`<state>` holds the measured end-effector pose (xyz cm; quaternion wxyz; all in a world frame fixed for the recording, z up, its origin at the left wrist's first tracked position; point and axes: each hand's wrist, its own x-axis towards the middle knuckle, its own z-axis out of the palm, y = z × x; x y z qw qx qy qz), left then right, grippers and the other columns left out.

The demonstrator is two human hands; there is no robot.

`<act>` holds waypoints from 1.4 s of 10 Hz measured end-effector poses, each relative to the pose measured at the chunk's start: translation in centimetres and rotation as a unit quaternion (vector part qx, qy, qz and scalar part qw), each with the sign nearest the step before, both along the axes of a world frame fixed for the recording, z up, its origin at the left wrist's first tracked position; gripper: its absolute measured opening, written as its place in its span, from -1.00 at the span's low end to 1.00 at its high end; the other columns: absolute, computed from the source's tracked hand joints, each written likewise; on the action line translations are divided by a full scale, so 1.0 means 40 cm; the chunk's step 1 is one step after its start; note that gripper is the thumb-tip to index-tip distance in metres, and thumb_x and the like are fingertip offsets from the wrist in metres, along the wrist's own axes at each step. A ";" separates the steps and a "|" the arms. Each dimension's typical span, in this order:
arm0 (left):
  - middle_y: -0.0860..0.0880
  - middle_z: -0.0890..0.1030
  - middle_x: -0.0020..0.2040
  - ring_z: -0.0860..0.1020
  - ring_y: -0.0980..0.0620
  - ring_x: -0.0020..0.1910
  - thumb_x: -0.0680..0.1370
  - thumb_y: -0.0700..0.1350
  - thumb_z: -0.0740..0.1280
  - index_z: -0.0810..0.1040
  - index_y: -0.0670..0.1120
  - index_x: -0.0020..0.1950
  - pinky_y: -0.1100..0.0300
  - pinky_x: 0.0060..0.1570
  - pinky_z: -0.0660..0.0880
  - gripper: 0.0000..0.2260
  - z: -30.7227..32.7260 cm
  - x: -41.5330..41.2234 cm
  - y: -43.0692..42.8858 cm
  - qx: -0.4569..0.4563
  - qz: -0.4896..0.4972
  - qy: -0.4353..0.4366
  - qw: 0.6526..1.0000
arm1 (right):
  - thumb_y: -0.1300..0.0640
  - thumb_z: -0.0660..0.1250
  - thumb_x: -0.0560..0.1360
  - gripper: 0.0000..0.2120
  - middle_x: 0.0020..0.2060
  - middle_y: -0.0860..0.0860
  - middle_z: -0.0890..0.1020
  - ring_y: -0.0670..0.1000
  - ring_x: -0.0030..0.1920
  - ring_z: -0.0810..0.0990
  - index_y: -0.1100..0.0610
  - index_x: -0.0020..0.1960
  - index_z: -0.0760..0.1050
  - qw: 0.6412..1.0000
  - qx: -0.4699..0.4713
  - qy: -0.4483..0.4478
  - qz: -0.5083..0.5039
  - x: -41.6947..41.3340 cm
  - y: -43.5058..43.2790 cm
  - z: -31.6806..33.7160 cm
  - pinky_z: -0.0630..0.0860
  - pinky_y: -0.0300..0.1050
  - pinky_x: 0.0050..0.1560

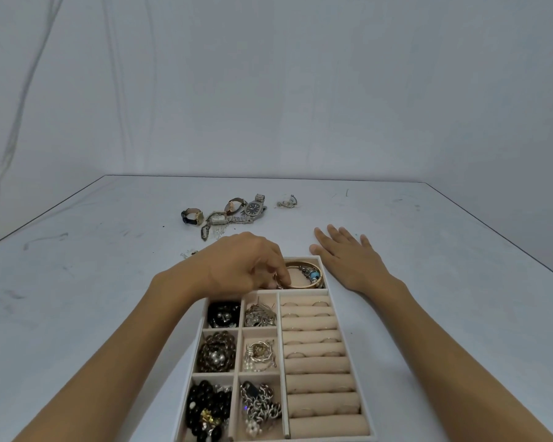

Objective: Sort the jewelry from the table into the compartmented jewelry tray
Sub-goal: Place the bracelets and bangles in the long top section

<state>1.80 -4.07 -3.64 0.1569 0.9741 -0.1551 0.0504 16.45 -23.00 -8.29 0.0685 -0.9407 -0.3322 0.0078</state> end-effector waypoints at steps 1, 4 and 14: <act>0.19 0.63 -0.08 0.54 0.20 -0.16 0.49 -0.12 0.42 0.67 0.16 -0.03 0.18 -0.19 0.49 -0.83 0.001 -0.001 -0.006 -0.002 -0.006 -0.006 1.000 | -0.19 -0.18 0.63 -0.46 0.57 -0.01 -0.07 0.02 0.56 -0.12 -0.07 0.57 -0.11 1.000 0.000 -0.001 -0.001 0.002 0.001 0.001 -0.18 0.13 0.50; 0.19 0.64 -0.10 0.55 0.16 -0.11 0.47 -0.13 0.44 0.68 0.15 -0.04 0.08 -0.14 0.51 -0.83 0.004 0.001 -0.007 -0.002 -0.015 -0.019 1.000 | -0.20 -0.18 0.63 -0.46 0.57 -0.01 -0.07 0.02 0.56 -0.12 -0.08 0.57 -0.11 1.000 0.000 0.002 0.000 0.000 -0.001 0.002 -0.18 0.13 0.51; 0.05 0.52 0.28 0.47 0.35 0.19 0.57 -0.28 0.29 0.68 0.02 0.04 0.46 0.09 0.42 -0.75 -0.107 0.004 0.204 -0.290 0.120 -0.015 0.949 | -0.19 -0.15 0.63 -0.47 0.57 0.00 -0.04 0.03 0.56 -0.11 -0.10 0.56 -0.07 1.000 0.001 0.019 0.007 0.003 -0.001 0.007 -0.17 0.18 0.50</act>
